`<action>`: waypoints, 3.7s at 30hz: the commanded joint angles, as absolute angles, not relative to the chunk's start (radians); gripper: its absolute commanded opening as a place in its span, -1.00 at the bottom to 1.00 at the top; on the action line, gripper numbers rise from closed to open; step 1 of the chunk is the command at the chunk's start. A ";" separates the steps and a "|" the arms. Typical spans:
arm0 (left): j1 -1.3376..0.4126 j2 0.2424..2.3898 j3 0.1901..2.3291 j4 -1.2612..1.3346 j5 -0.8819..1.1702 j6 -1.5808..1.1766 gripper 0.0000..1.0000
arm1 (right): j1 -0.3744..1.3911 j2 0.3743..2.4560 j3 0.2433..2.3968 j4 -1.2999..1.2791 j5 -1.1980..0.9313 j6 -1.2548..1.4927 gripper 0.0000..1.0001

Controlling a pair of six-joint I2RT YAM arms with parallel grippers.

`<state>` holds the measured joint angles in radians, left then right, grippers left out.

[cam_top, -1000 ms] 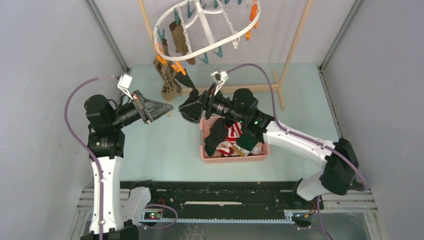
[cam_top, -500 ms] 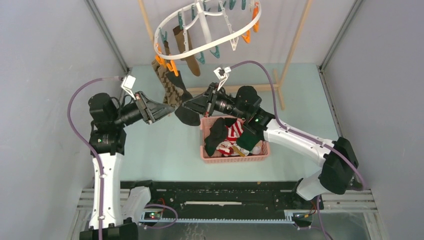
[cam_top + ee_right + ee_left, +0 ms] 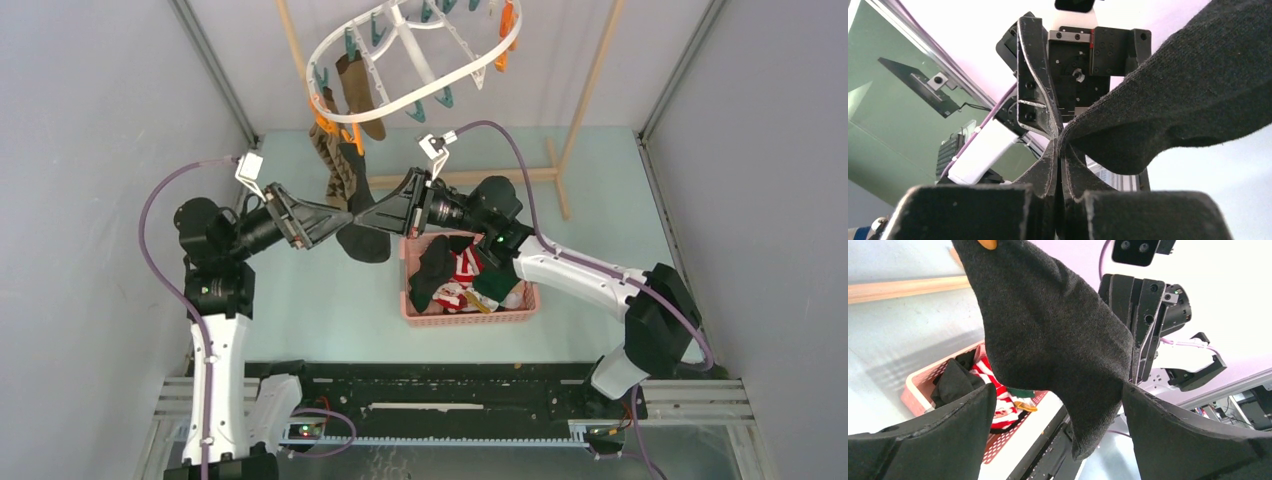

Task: Remove the socks clipped to the hanger
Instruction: Remove the sock from the hanger.

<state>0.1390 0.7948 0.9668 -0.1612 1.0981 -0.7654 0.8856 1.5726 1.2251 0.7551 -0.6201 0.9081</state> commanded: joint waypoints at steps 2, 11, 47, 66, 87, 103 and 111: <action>0.133 0.779 0.908 0.132 1.092 -0.968 1.00 | 0.935 1.621 1.241 0.868 -0.677 0.961 -0.88; 0.129 0.764 0.809 0.583 1.091 -1.290 1.00 | 0.923 1.630 1.253 0.850 -0.684 0.978 -0.86; 0.090 0.830 0.717 0.551 1.018 -1.334 0.95 | 0.881 1.633 1.318 0.857 -0.770 1.047 -0.81; 0.063 0.823 0.707 0.839 1.002 -1.629 0.72 | 0.899 1.706 1.366 0.870 -0.790 1.077 -0.83; 0.059 0.762 0.827 0.186 0.919 -1.047 -0.96 | 0.916 1.531 1.316 0.489 -0.614 0.783 0.26; 0.009 0.778 0.918 -0.137 0.794 -0.754 -1.00 | 0.998 1.509 1.496 0.099 0.235 0.485 0.60; -0.037 0.790 0.968 -0.225 0.746 -0.662 -0.99 | 1.030 1.719 1.787 0.042 0.394 0.308 0.60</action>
